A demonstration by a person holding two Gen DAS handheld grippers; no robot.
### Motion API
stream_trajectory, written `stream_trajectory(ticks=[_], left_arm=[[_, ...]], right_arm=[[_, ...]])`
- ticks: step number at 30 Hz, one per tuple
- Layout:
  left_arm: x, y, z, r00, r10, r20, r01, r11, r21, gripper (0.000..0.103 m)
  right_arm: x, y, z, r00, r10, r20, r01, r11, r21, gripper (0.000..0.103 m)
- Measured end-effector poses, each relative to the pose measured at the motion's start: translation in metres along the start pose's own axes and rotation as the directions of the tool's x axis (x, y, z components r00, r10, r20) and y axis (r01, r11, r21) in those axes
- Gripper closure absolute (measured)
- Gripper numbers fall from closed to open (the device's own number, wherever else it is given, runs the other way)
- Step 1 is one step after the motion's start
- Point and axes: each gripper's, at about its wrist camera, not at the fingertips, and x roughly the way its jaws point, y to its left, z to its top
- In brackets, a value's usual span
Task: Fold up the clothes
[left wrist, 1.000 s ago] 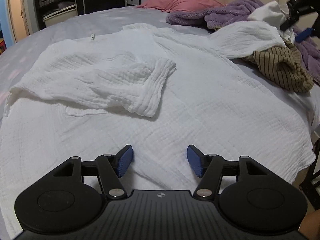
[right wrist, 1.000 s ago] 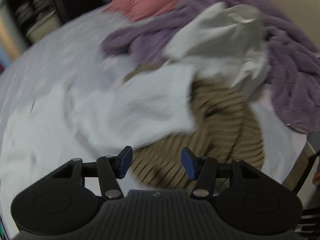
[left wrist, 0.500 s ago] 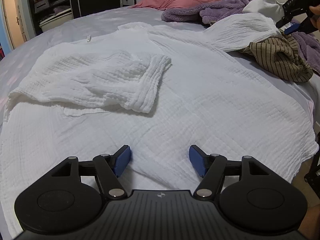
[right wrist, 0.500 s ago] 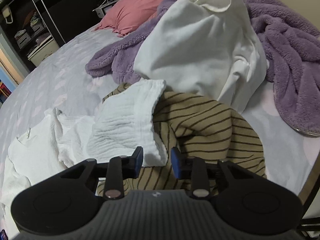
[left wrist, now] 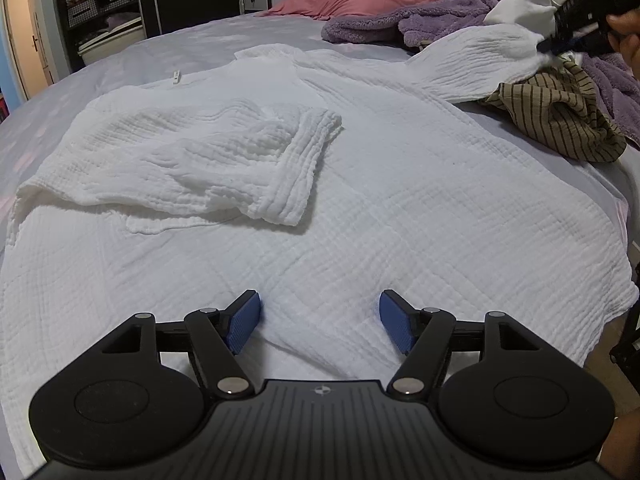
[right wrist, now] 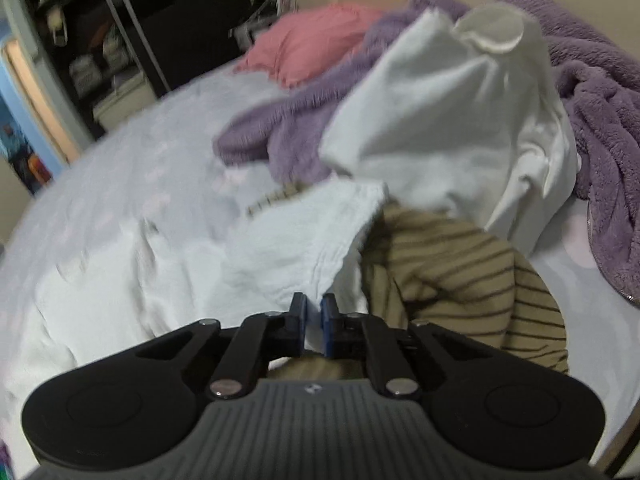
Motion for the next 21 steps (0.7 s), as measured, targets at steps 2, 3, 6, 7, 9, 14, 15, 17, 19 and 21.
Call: stream_trajectory(ticks=[2,3,6,7,9,14,15,17,19,21], left_arm=[[0.000,0.000,-0.001,1.000,-0.002,0.003,0.002,1.000,0.000,0.038],[0.000,0.000,-0.002,1.000,-0.003,0.005,0.003,1.000,0.000,0.038],[0.000,0.001,-0.002,1.000,-0.008,0.004,0.008,1.000,-0.003,0.038],[0.000,0.001,-0.002,1.000,-0.009,0.003,0.009,1.000,-0.004,0.038],[0.000,0.002,-0.001,1.000,-0.012,0.002,0.012,1.000,-0.006,0.038],[0.002,0.002,0.003,1.000,-0.020,-0.024,0.019,1.000,-0.017,0.036],[0.002,0.002,0.004,0.999,-0.018,-0.030,0.018,1.000,-0.014,0.036],[0.001,0.001,0.003,0.999,-0.018,-0.032,0.017,1.000,-0.010,0.035],[-0.001,0.001,0.001,0.999,-0.019,-0.029,0.019,1.000,-0.008,0.035],[-0.002,0.000,0.000,0.999,-0.020,-0.025,0.020,1.000,-0.006,0.035]], right_arm=[[-0.008,0.012,0.007,0.999,0.014,0.039,-0.013,0.999,-0.034,0.094],[-0.012,0.020,0.010,0.998,0.025,0.055,-0.021,0.997,-0.070,0.094],[-0.021,0.055,0.016,0.994,0.063,0.091,-0.042,0.977,-0.209,0.094],[-0.024,0.069,0.016,0.992,0.074,0.106,-0.045,0.967,-0.251,0.094],[-0.035,0.099,0.027,0.982,0.118,0.150,-0.071,0.954,-0.291,0.094],[-0.078,0.147,0.075,0.948,0.133,0.288,-0.078,0.978,-0.196,0.094],[-0.083,0.150,0.084,0.945,0.111,0.307,-0.061,0.984,-0.168,0.094],[-0.089,0.149,0.098,0.942,0.083,0.325,-0.040,0.990,-0.134,0.094],[-0.088,0.147,0.105,0.941,0.043,0.335,0.006,0.990,-0.144,0.094],[-0.083,0.141,0.108,0.942,-0.011,0.334,0.062,0.988,-0.143,0.094]])
